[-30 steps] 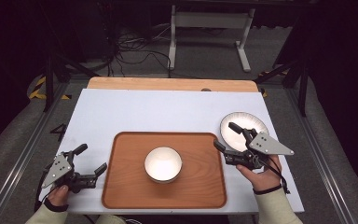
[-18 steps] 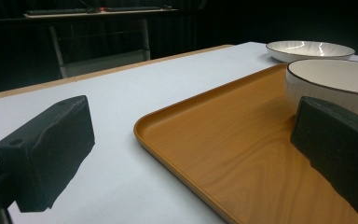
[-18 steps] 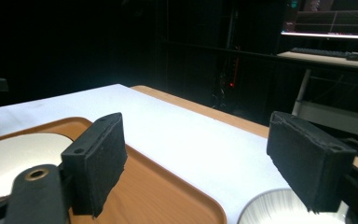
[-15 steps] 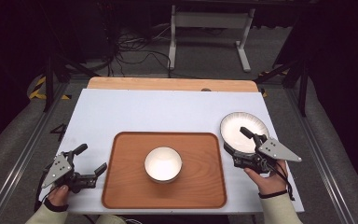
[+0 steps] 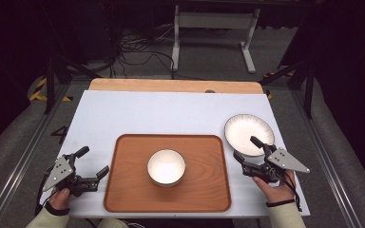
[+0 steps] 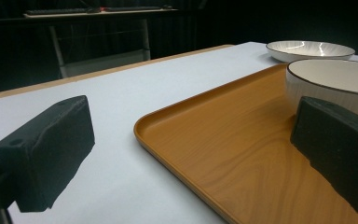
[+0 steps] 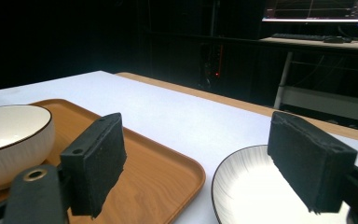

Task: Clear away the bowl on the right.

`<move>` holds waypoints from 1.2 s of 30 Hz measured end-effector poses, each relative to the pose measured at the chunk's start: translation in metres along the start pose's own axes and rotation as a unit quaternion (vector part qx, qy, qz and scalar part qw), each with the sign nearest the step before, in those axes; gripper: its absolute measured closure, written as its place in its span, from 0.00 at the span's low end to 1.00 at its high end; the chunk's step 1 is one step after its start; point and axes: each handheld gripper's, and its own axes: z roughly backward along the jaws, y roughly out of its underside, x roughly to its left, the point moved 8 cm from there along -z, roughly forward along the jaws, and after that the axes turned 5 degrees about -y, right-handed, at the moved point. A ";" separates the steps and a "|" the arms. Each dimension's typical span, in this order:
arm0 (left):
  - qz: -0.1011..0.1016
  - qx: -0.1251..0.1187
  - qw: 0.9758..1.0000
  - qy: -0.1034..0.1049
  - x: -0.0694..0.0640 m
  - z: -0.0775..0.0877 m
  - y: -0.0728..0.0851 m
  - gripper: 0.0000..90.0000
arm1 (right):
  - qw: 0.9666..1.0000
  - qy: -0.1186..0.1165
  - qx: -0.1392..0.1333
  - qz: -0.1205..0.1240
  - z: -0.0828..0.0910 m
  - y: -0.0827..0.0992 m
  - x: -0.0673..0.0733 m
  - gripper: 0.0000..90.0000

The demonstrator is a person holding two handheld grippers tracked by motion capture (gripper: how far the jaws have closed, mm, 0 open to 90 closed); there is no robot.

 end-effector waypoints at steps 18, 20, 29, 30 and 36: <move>-0.001 0.000 1.000 0.000 0.000 0.000 0.000 0.00 | 1.000 0.017 0.013 -0.005 0.004 0.026 -0.004 0.20; -0.002 0.000 1.000 0.000 0.000 0.000 0.000 0.00 | 1.000 0.020 0.016 -0.005 0.004 0.028 -0.005 0.20; -0.001 0.000 1.000 0.000 0.000 0.000 0.000 0.00 | 0.999 0.020 0.026 -0.014 0.004 0.037 -0.006 0.19; -0.001 0.000 1.000 0.000 0.000 0.000 0.000 0.00 | 0.999 0.020 0.026 -0.014 0.004 0.037 -0.006 0.19; -0.001 0.000 1.000 0.000 0.000 0.000 0.000 0.00 | 0.999 0.019 0.030 -0.021 0.005 0.041 -0.007 0.17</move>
